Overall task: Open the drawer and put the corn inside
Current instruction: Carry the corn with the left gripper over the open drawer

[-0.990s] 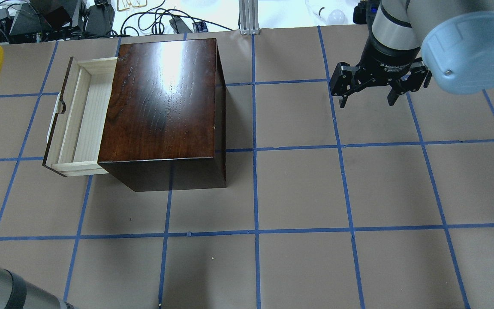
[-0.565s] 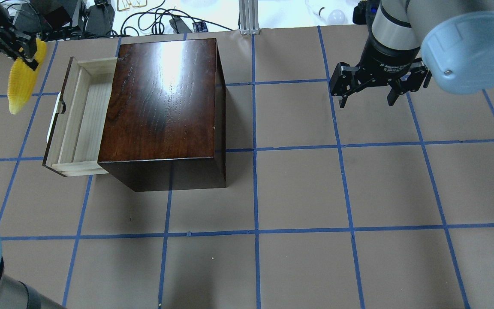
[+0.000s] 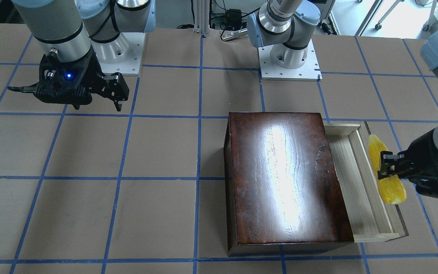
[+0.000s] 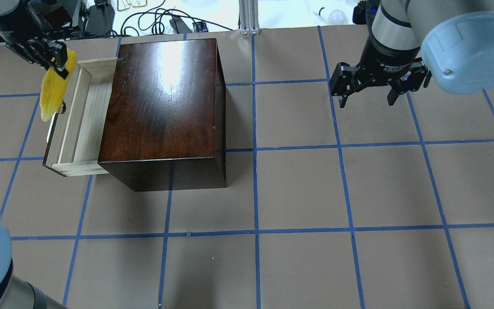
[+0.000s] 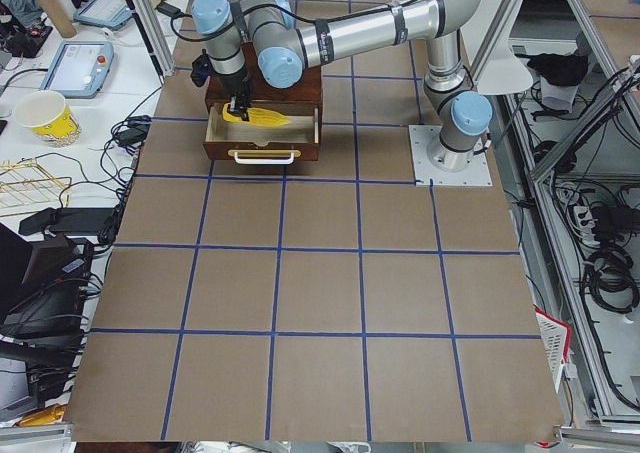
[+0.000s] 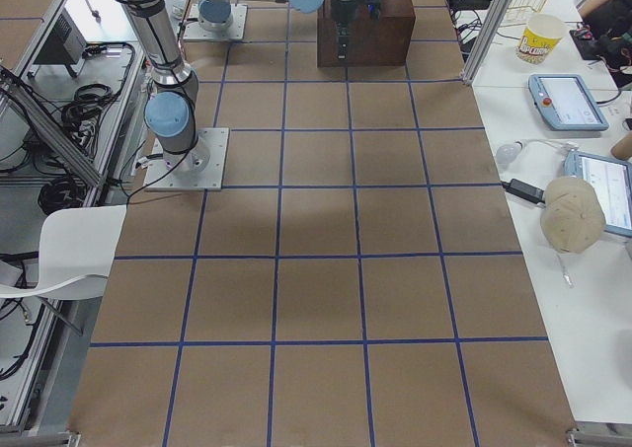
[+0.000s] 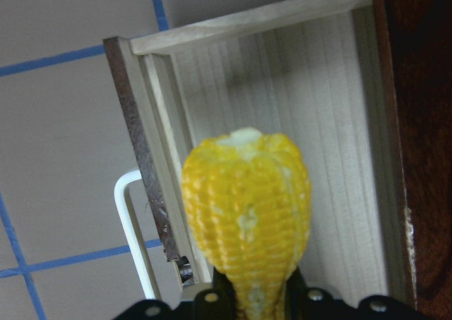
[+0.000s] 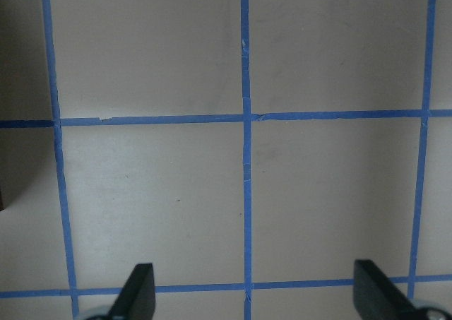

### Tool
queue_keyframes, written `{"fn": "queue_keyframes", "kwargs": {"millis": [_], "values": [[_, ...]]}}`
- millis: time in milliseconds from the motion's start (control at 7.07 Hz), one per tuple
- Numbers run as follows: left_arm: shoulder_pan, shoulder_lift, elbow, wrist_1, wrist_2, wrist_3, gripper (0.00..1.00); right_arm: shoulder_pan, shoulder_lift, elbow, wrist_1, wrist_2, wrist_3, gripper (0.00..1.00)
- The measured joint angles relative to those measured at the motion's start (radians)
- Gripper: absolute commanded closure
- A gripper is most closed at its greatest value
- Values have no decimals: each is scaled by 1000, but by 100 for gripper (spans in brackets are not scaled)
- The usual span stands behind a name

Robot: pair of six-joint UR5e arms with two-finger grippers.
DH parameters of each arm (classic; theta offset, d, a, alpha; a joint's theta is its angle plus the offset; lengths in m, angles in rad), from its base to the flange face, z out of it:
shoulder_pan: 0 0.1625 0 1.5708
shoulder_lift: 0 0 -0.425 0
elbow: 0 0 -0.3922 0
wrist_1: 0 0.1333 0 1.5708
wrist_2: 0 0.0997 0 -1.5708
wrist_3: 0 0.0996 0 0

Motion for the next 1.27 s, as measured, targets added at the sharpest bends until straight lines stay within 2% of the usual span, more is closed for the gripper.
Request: {"fn": "queue_keyframes", "kwargs": {"millis": [141, 424, 707, 848, 990, 1131, 1272], "values": [[0, -4, -25, 10, -10, -3, 100, 0, 0, 0, 0, 0, 0, 0], [0, -24, -48, 21, -17, -6, 94, 0, 0, 0, 0, 0, 0, 0], [0, -43, -55, 24, -18, -4, 84, 0, 0, 0, 0, 0, 0, 0], [0, -55, -56, 33, -17, -3, 64, 0, 0, 0, 0, 0, 0, 0], [0, -66, -57, 49, -18, -3, 29, 0, 0, 0, 0, 0, 0, 0], [0, -74, -57, 57, -19, -2, 13, 0, -1, 0, 0, 0, 0, 0], [0, -79, -56, 60, -19, -2, 9, 0, 0, 0, 0, 0, 0, 0]]}}
